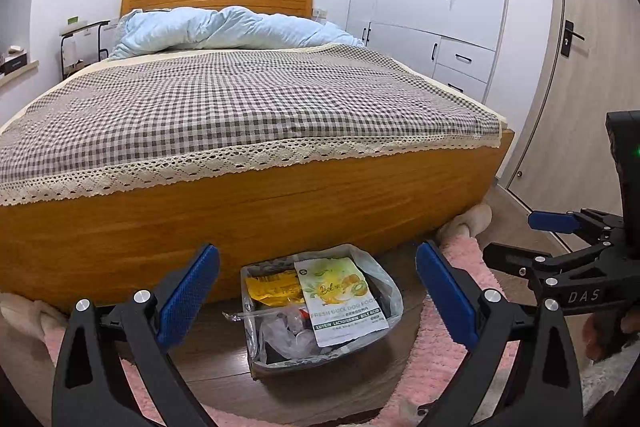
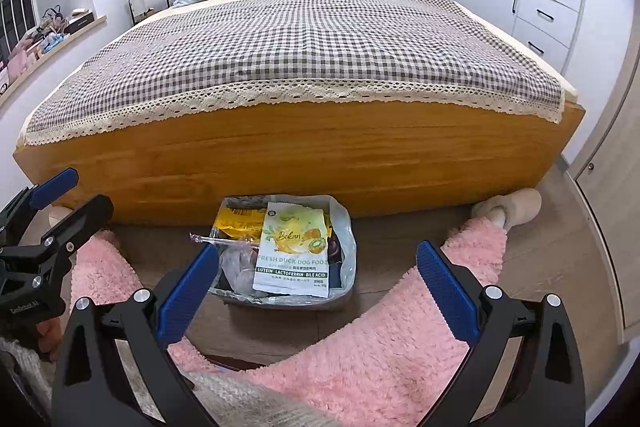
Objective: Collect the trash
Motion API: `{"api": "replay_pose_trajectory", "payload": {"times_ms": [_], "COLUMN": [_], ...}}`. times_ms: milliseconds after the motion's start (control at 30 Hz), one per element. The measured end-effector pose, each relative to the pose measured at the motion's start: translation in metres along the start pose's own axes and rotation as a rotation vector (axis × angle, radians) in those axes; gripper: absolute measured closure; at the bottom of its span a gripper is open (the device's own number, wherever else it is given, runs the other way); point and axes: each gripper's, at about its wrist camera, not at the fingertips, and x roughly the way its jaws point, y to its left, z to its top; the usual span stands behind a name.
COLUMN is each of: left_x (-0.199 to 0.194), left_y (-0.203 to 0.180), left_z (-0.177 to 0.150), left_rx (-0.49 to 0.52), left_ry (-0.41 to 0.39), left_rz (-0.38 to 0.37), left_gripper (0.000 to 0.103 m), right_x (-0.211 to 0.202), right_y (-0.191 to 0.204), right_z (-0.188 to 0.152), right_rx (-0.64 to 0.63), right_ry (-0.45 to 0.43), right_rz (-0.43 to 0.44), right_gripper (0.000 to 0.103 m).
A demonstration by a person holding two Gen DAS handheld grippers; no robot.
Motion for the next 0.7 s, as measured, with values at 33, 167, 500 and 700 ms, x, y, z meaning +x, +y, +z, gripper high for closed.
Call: {"api": "replay_pose_trajectory", "payload": {"times_ms": [33, 167, 500, 700], "left_x": [0.0002, 0.0003, 0.002, 0.0026], "left_y": [0.0, 0.0002, 0.0006, 0.0014], "left_z": [0.0, -0.0004, -0.0008, -0.0009], "left_rx": [-0.001, -0.003, -0.005, -0.007], "left_ry": [0.002, 0.004, 0.012, 0.012], "left_rz": [0.001, 0.002, -0.003, -0.004], "left_gripper": [0.008, 0.008, 0.008, 0.008], "right_x": [0.0, 0.0, 0.0006, 0.0009], "right_y": [0.0003, -0.0001, -0.0018, -0.0029], "right_z": [-0.0001, 0.0003, -0.0007, 0.0002], "right_rx": [0.0, -0.002, 0.005, 0.005], "right_ry": [0.001, -0.003, 0.001, -0.002], "right_rz": [-0.001, -0.001, -0.002, -0.005], "right_gripper": [0.008, 0.008, 0.008, 0.008]}}
